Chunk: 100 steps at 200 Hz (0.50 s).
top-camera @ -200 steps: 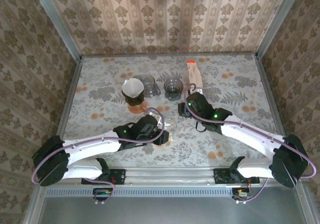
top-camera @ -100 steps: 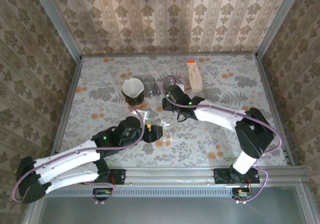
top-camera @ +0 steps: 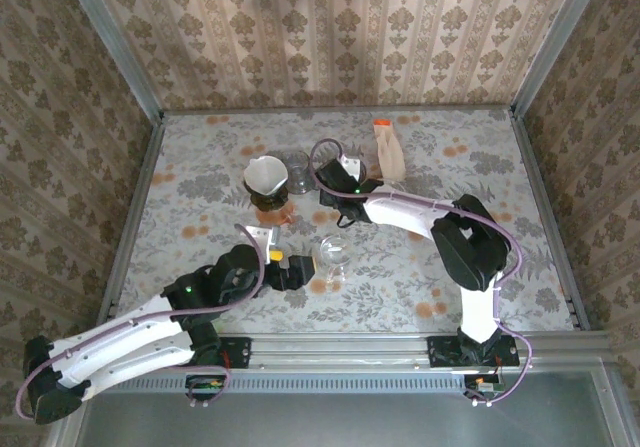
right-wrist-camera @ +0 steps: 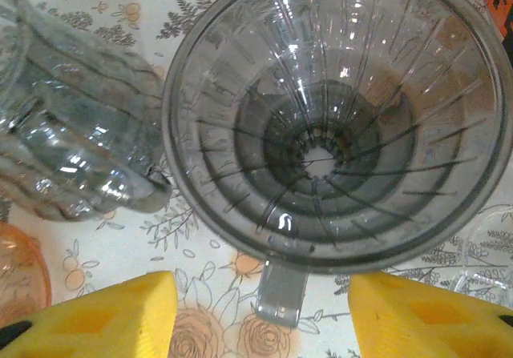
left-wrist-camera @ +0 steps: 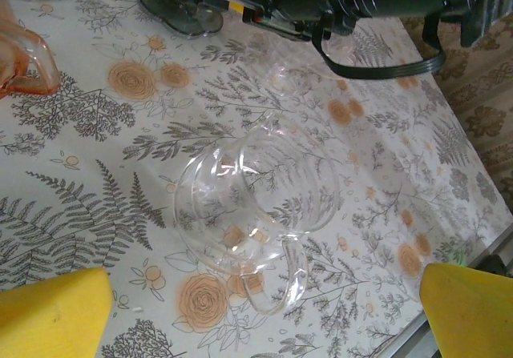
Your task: Place the coffee filter in the dripper
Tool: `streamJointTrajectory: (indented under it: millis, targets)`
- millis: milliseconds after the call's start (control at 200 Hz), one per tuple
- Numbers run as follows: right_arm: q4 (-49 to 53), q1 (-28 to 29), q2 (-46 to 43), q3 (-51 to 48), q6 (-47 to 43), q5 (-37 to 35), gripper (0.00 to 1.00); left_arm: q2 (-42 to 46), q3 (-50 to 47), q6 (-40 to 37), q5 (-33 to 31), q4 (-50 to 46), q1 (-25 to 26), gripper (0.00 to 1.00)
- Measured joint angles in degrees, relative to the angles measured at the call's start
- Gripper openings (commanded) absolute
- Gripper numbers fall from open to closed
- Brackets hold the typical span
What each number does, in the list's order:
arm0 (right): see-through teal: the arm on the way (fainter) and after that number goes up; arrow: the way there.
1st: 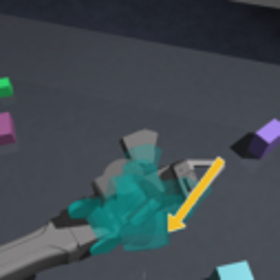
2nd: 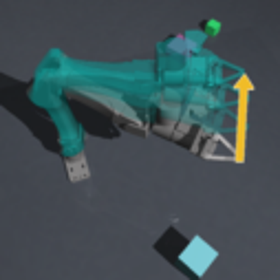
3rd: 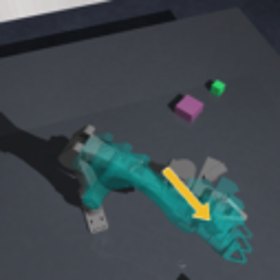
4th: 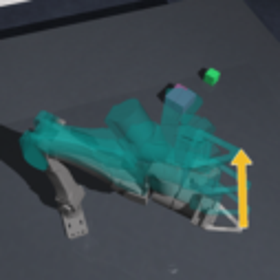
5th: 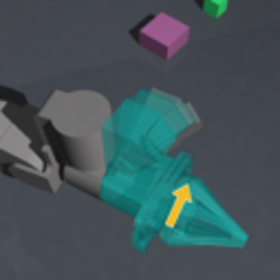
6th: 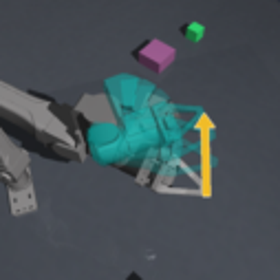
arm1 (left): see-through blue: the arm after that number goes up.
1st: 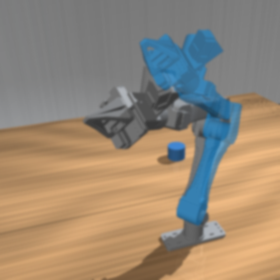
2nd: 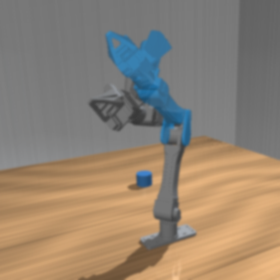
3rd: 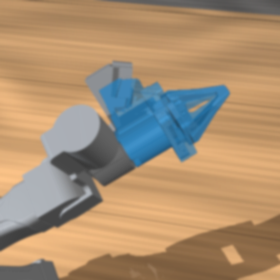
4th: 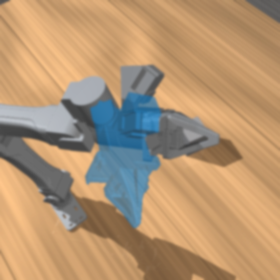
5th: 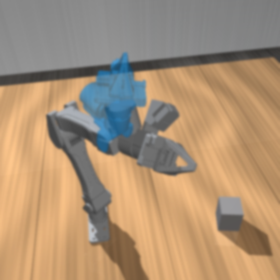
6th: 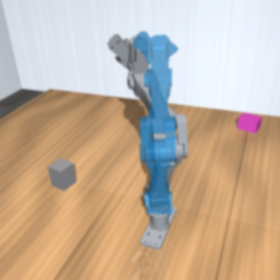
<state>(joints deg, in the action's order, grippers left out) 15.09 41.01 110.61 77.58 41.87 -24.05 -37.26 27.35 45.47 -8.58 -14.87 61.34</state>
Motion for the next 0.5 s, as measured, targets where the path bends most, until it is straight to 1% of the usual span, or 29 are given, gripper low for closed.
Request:
streamJointTrajectory:
  millis: [95,195,445,500]
  targets:
    - [0.4,-0.5,1.2,1.1,0.2,-0.5,0.56,0.3,-0.1,0.0,-0.1,0.0,-0.1,1.00]
    - [0.8,-0.9,1.9,1.8,0.2,-1.0,0.51,0.9,-0.5,0.0,-0.1,0.0,-0.3,1.00]
    - [1.5,-1.8,4.3,4.4,-0.8,-1.1,0.31,3.3,-2.2,0.9,-0.2,0.1,-0.3,1.00]
    - [1.5,-1.9,4.8,4.7,-1.3,-1.1,0.28,3.7,-2.5,1.1,-0.3,0.0,-0.3,1.00]
